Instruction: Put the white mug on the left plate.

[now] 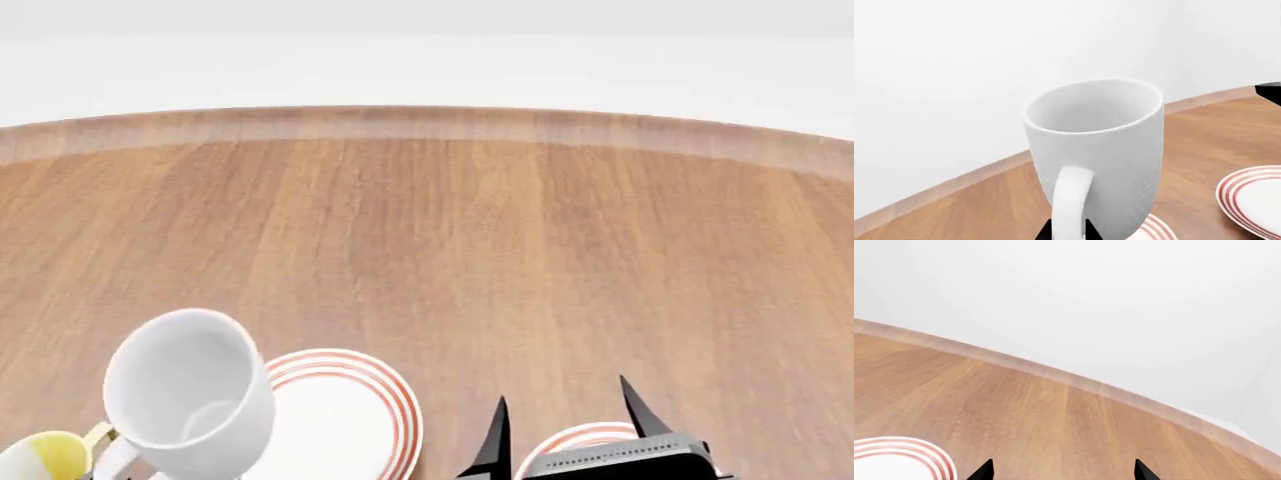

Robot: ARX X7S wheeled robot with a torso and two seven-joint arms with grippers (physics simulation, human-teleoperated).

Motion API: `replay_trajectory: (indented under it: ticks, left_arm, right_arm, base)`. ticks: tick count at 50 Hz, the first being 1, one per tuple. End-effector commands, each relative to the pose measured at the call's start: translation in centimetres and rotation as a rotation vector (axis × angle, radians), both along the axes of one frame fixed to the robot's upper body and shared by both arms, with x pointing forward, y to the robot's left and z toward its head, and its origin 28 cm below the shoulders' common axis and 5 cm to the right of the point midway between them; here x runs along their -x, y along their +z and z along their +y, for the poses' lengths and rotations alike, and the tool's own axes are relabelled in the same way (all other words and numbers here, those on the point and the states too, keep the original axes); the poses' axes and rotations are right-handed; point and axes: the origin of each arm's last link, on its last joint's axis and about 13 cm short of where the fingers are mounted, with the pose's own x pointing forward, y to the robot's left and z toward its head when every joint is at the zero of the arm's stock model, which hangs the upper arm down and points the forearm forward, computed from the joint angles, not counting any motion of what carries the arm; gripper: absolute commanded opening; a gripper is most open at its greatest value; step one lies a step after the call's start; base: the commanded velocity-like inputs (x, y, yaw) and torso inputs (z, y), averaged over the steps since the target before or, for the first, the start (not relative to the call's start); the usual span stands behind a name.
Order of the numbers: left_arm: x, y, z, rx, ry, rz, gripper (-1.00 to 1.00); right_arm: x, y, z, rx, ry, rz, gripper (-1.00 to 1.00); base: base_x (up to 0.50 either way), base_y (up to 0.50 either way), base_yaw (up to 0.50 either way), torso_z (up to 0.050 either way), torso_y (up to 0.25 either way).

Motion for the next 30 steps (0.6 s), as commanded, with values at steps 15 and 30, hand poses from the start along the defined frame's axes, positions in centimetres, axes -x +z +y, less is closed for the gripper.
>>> replay_trajectory:
  ticks: [15, 30]
  left_arm:
    - [-3.7, -1.0, -1.5, -0.005, -0.041, 0.042, -1.0]
    - [-6.0, -1.9, -2.3, 0.058, 0.027, 0.097, -1.0]
  right_arm:
    - [0.0, -0.2, 0.0, -0.005, -0.001, 0.003, 1.0]
    - [0.0, -0.4, -0.1, -0.011, -0.004, 0.007, 1.0]
  base:
    - [0.0, 0.0, 0.0, 0.0, 0.001]
    - [0.0, 0.0, 0.0, 0.0, 0.0]
